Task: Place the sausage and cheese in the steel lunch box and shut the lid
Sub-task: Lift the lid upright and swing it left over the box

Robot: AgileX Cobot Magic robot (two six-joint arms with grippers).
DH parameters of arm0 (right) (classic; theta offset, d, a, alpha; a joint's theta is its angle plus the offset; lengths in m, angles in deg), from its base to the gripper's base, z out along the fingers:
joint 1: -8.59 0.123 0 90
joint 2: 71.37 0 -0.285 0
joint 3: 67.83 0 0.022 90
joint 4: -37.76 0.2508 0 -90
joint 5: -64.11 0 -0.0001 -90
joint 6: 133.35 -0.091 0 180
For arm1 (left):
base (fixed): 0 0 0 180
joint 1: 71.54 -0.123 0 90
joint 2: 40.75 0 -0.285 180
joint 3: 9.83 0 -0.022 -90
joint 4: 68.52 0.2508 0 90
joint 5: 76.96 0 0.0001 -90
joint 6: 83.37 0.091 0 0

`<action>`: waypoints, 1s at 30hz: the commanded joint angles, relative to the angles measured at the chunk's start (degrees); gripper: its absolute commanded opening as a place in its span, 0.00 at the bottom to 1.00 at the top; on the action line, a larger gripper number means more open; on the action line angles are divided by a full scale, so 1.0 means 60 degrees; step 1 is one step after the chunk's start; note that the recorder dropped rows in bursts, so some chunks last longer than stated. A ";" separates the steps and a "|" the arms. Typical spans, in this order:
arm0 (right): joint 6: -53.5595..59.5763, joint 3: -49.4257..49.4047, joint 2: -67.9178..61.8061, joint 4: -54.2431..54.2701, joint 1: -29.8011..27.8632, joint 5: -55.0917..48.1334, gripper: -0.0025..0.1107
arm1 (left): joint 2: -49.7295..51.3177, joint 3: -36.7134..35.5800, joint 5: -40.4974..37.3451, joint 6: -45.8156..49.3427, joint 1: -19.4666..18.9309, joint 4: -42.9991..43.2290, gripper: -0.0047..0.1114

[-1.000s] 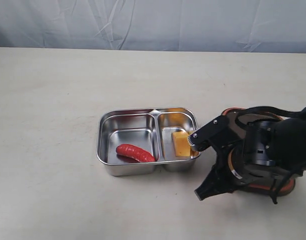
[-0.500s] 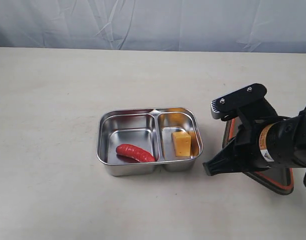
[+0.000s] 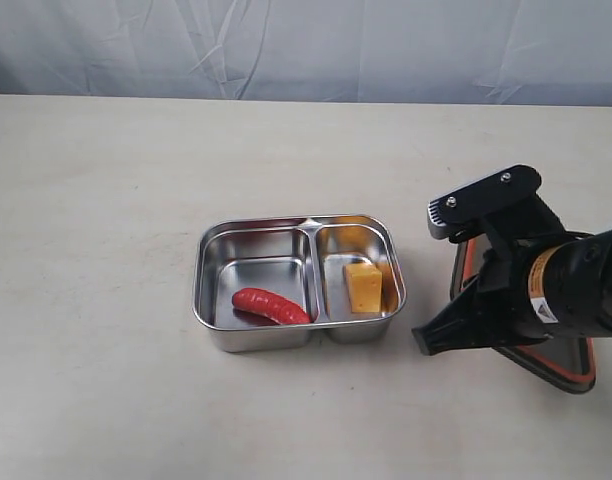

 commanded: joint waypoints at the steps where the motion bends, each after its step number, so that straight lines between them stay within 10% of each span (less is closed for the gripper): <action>1: 0.0673 0.0014 0.0726 0.0676 -0.0032 0.0009 0.01 | -0.0075 -0.0014 0.0091 -0.0035 0.0003 0.0093 0.04; 30: 0.7506 0.0032 0.5377 0.9636 -0.0032 0.0978 0.01 | -0.0075 -0.0014 0.0798 -0.5350 0.0003 -0.0015 0.04</action>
